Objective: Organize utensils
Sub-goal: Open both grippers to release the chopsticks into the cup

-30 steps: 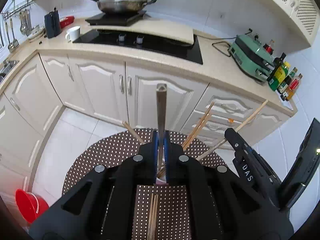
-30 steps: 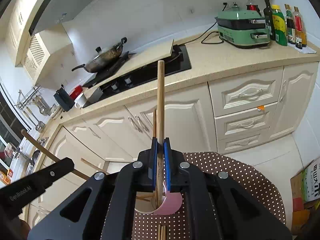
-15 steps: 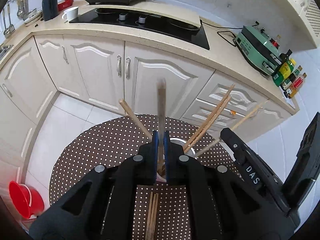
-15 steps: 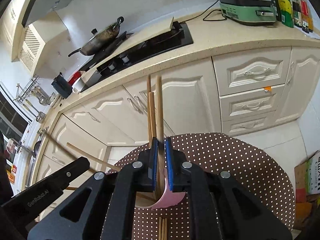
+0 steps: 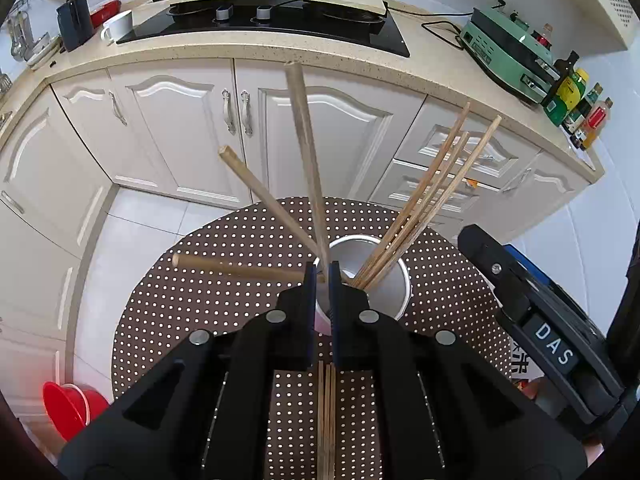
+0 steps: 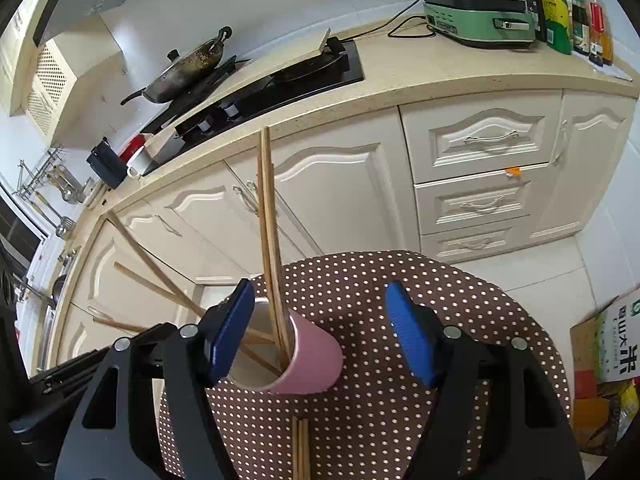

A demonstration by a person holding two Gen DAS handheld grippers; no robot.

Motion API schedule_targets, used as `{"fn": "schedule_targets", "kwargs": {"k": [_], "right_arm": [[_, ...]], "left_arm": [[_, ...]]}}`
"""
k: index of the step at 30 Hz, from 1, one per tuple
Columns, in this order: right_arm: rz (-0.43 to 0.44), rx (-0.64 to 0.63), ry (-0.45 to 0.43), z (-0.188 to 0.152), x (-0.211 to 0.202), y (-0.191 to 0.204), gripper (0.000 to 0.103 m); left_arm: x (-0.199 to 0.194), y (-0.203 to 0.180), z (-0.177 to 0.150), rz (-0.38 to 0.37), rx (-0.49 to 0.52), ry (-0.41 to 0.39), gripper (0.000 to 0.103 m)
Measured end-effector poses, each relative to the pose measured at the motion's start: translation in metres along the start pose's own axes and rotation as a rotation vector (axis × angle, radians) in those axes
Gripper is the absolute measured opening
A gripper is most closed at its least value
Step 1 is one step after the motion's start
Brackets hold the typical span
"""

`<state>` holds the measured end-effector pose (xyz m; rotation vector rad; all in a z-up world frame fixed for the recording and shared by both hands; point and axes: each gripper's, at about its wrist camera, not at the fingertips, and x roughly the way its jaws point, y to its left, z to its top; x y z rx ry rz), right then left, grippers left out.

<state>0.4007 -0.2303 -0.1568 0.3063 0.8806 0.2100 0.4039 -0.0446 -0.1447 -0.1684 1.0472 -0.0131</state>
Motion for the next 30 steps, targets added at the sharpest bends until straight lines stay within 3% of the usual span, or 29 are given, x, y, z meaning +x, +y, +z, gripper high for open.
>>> {"fn": "schedule_targets", "kwargs": {"k": [2, 4, 6, 7, 21, 30], "right_arm": [[-0.004, -0.005, -0.003, -0.002, -0.004, 0.0, 0.069], [-0.008, -0.014, -0.002, -0.004, -0.007, 0.001, 0.073], [-0.017, -0.024, -0.002, -0.007, -0.011, 0.001, 0.075], [-0.019, -0.025, -0.007, -0.008, -0.014, 0.001, 0.078], [-0.035, -0.033, -0.051, -0.014, -0.046, -0.001, 0.086], [-0.039, -0.044, -0.066, -0.02, -0.062, 0.003, 0.09]], "left_arm": [[-0.001, -0.001, -0.002, -0.001, 0.006, 0.004, 0.008], [-0.002, -0.002, -0.003, -0.001, 0.01, 0.005, 0.017], [-0.007, -0.002, -0.004, 0.008, 0.013, -0.017, 0.049], [-0.013, -0.003, -0.006, 0.024, 0.016, -0.05, 0.052], [-0.039, -0.004, -0.013, 0.046, 0.034, -0.109, 0.055], [-0.057, -0.008, -0.023, 0.054, 0.049, -0.138, 0.063]]}}
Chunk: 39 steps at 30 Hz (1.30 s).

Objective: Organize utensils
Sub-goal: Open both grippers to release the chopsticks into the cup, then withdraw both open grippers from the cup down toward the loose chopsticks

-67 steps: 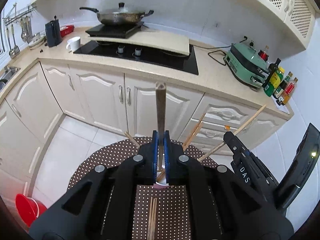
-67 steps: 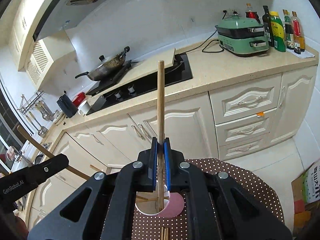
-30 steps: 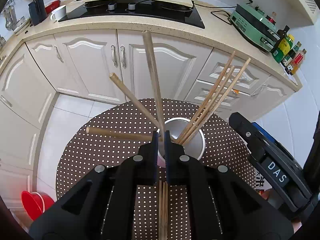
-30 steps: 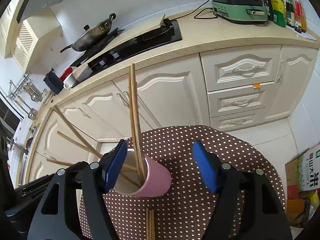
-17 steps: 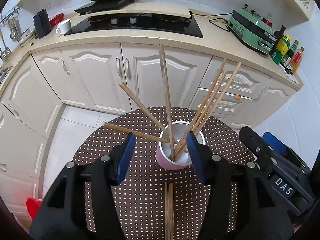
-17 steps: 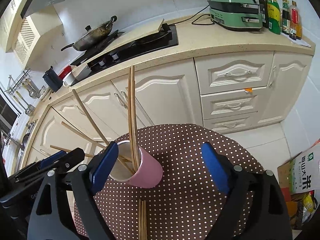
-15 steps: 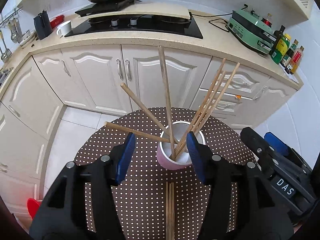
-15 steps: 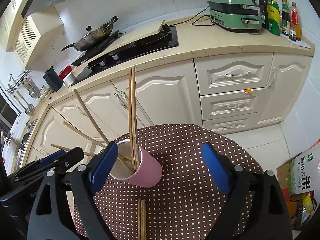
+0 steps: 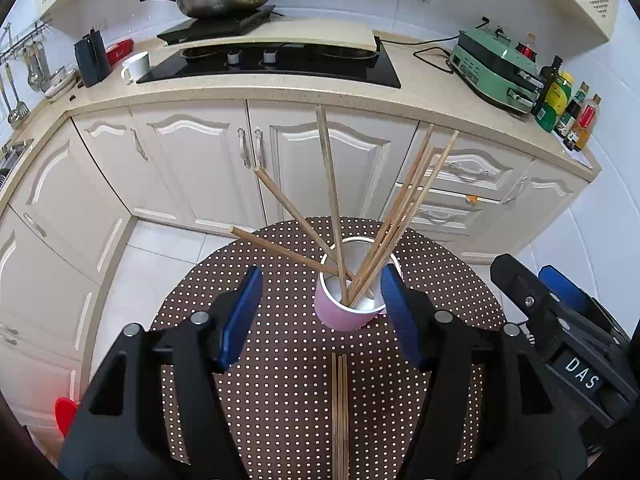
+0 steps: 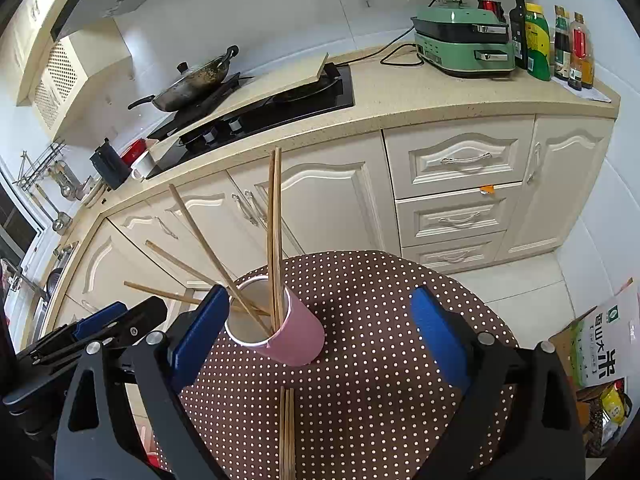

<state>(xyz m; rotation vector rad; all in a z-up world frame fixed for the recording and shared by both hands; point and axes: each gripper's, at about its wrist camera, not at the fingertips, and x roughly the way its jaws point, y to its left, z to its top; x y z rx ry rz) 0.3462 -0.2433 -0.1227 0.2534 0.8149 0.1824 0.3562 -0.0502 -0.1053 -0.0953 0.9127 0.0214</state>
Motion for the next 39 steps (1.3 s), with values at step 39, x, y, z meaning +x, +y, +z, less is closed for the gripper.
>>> {"fn": "schedule_targets", "kwargs": {"k": [39], "right_arm": [[-0.129, 0.008, 0.322, -0.104, 0.055, -0.008, 0.094]], "left_arm": [[0.034, 0.056, -0.109, 0.061, -0.044, 0.264, 0.071]]}}
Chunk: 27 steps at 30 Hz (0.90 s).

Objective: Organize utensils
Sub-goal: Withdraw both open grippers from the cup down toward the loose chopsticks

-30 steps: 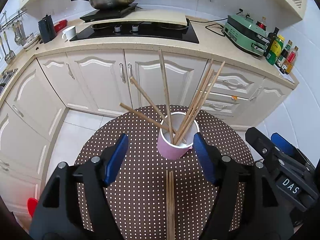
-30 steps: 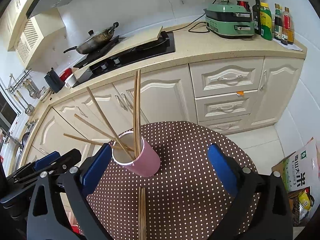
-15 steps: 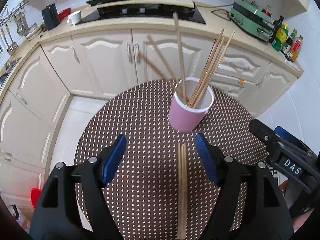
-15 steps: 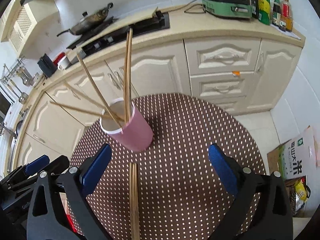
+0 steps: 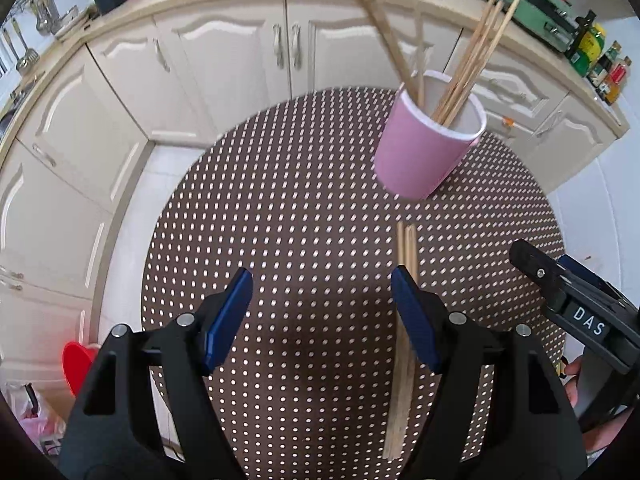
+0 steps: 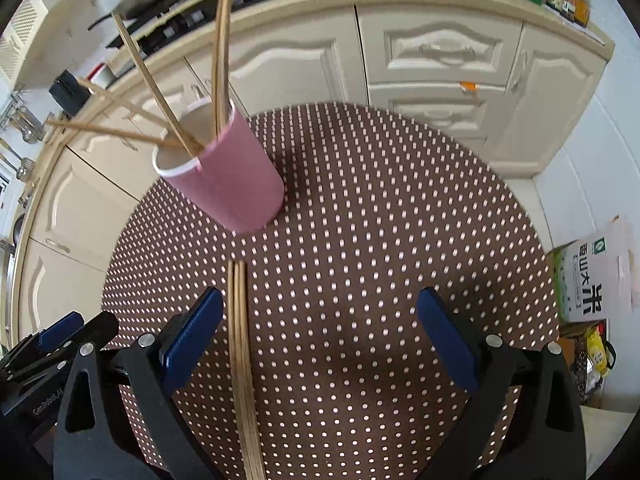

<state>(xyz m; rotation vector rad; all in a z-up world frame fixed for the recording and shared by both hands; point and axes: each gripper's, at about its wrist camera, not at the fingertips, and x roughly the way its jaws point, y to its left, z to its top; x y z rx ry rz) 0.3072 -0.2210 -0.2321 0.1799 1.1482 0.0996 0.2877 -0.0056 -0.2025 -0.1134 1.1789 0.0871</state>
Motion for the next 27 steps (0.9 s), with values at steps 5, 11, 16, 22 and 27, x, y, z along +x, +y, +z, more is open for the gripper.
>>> {"fn": "schedule_targets", "kwargs": {"k": [5, 11, 16, 22, 27], "right_arm": [[-0.019, -0.007, 0.054, -0.011, 0.017, 0.002, 0.094], [-0.055, -0.031, 0.121, -0.025, 0.039, 0.009, 0.094], [-0.074, -0.065, 0.138, -0.034, 0.051, 0.021, 0.094], [-0.086, -0.141, 0.153, -0.042, 0.06, 0.04, 0.094], [-0.113, -0.184, 0.176, -0.048, 0.072, 0.051, 0.094]], "left_arm": [[0.019, 0.009, -0.008, 0.003, -0.013, 0.057, 0.071], [0.037, 0.016, -0.016, 0.004, -0.023, 0.115, 0.071], [0.049, 0.023, -0.023, 0.011, -0.022, 0.156, 0.071], [0.055, 0.032, -0.027, 0.012, -0.041, 0.183, 0.072], [0.057, 0.039, -0.028, 0.01, -0.06, 0.192, 0.072]]}}
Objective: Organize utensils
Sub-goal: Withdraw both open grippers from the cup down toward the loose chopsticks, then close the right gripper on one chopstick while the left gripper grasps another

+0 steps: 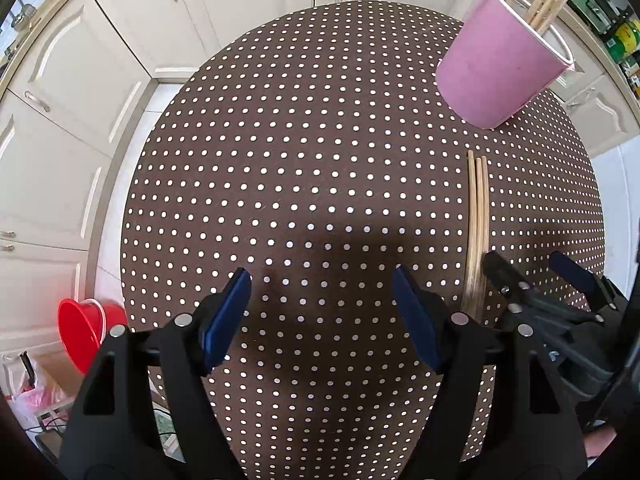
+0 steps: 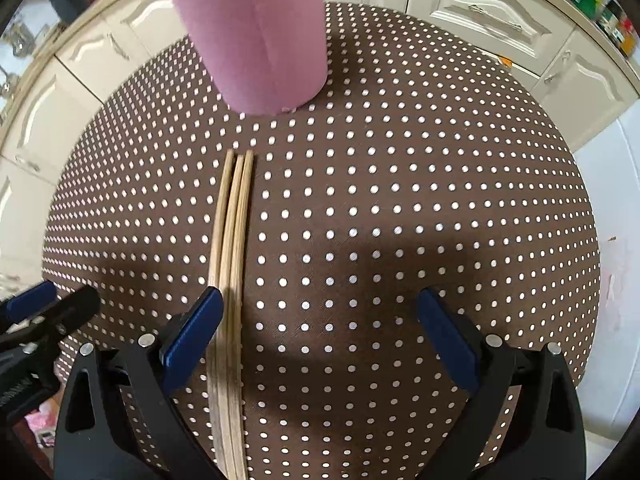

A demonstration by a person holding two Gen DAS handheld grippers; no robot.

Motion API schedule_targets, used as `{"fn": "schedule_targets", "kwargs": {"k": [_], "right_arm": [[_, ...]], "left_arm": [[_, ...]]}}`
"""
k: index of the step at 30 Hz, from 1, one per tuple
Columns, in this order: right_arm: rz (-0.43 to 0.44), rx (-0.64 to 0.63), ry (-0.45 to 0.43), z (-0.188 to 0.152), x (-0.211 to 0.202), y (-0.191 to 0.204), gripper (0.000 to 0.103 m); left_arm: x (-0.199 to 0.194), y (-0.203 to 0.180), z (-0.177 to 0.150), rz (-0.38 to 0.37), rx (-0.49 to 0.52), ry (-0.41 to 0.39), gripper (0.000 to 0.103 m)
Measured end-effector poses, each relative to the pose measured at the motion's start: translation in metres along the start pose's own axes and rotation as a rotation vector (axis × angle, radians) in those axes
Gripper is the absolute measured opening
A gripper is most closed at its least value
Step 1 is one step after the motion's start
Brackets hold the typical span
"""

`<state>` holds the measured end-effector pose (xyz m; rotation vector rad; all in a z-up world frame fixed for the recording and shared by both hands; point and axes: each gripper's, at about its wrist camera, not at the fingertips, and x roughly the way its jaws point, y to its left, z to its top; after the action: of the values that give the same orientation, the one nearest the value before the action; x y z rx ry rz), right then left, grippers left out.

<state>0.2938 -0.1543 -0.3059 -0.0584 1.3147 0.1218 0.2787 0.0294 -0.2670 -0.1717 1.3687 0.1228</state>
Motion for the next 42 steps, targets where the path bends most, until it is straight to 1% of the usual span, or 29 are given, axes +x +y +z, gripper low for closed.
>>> {"fn": "schedule_targets", "kwargs": {"k": [3, 4, 5, 9, 12, 13, 14, 15, 16, 17, 18, 19, 20, 22, 25, 27, 29, 33, 35, 42], "right_arm": [[0.007, 0.006, -0.028, -0.003, -0.001, 0.001, 0.089], [0.01, 0.008, -0.03, -0.003, -0.002, 0.002, 0.085], [0.008, 0.013, -0.036, -0.003, -0.003, 0.003, 0.076], [0.008, 0.018, -0.026, -0.004, -0.004, 0.004, 0.074], [0.004, -0.009, -0.035, -0.006, -0.004, 0.007, 0.073], [0.007, -0.019, -0.036, -0.005, -0.003, 0.009, 0.071], [0.011, -0.026, -0.034, 0.0, -0.001, 0.011, 0.067], [-0.016, -0.038, -0.033, 0.0, 0.0, 0.014, 0.063], [-0.028, -0.05, -0.043, 0.0, -0.001, 0.016, 0.055], [-0.023, -0.059, -0.055, -0.001, -0.003, 0.017, 0.042], [-0.017, -0.063, -0.072, -0.002, -0.006, 0.016, 0.034], [-0.014, -0.054, -0.078, -0.002, -0.007, 0.013, 0.021], [-0.003, -0.039, -0.08, -0.002, -0.007, 0.009, 0.015], [0.036, -0.003, -0.084, -0.001, -0.008, -0.002, 0.01], [0.116, 0.049, -0.084, -0.001, -0.007, -0.017, 0.005], [0.173, 0.088, -0.08, 0.0, -0.007, -0.028, 0.005], [0.202, 0.108, -0.079, 0.001, -0.008, -0.033, 0.005], [0.206, 0.095, -0.082, 0.001, -0.011, -0.035, 0.005], [0.212, 0.098, -0.081, 0.0, -0.01, -0.046, 0.005], [0.235, 0.104, -0.076, 0.0, -0.007, -0.047, 0.005]], "left_arm": [[0.0, 0.004, 0.0, 0.004, -0.005, 0.0, 0.073], [0.001, 0.005, 0.0, 0.004, -0.009, 0.002, 0.073], [0.001, 0.007, 0.001, 0.003, -0.013, 0.004, 0.073], [0.003, 0.013, 0.002, -0.004, -0.022, 0.008, 0.073], [0.005, 0.012, 0.003, -0.007, -0.017, 0.006, 0.073], [0.005, 0.011, 0.003, -0.009, -0.015, 0.006, 0.073], [0.005, 0.009, 0.004, -0.013, -0.015, 0.006, 0.073], [0.005, 0.008, 0.004, -0.018, -0.014, 0.006, 0.073], [0.004, 0.005, 0.005, -0.025, -0.01, 0.007, 0.073], [0.004, 0.003, 0.005, -0.028, -0.004, 0.008, 0.073], [0.003, 0.002, 0.007, -0.029, 0.003, 0.007, 0.073], [0.003, -0.001, 0.007, -0.03, 0.009, 0.006, 0.073], [0.003, -0.003, 0.007, -0.032, 0.014, 0.007, 0.073], [0.004, -0.01, 0.008, -0.042, 0.023, 0.012, 0.073], [0.005, -0.02, 0.009, -0.067, 0.031, 0.021, 0.073], [0.006, -0.025, 0.01, -0.08, 0.038, 0.025, 0.073], [0.007, -0.035, 0.011, -0.084, 0.055, 0.029, 0.073], [0.01, -0.051, 0.013, -0.096, 0.079, 0.032, 0.073], [0.014, -0.059, 0.014, -0.097, 0.092, 0.042, 0.073], [0.039, -0.087, 0.022, -0.07, 0.114, 0.076, 0.073]]}}
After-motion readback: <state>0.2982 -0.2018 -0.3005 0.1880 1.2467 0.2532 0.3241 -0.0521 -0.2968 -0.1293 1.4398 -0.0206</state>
